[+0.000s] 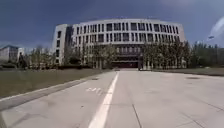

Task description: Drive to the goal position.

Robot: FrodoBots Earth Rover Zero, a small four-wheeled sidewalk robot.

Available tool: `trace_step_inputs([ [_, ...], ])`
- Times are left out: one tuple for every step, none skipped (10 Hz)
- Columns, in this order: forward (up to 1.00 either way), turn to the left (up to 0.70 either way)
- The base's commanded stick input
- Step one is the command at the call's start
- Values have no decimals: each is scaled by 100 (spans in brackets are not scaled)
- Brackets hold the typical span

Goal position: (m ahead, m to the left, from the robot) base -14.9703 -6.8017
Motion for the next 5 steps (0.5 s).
trace_step_inputs([
  [70, 1],
  [70, 1],
  [70, 1],
  [70, 1],
  [70, 1],
])
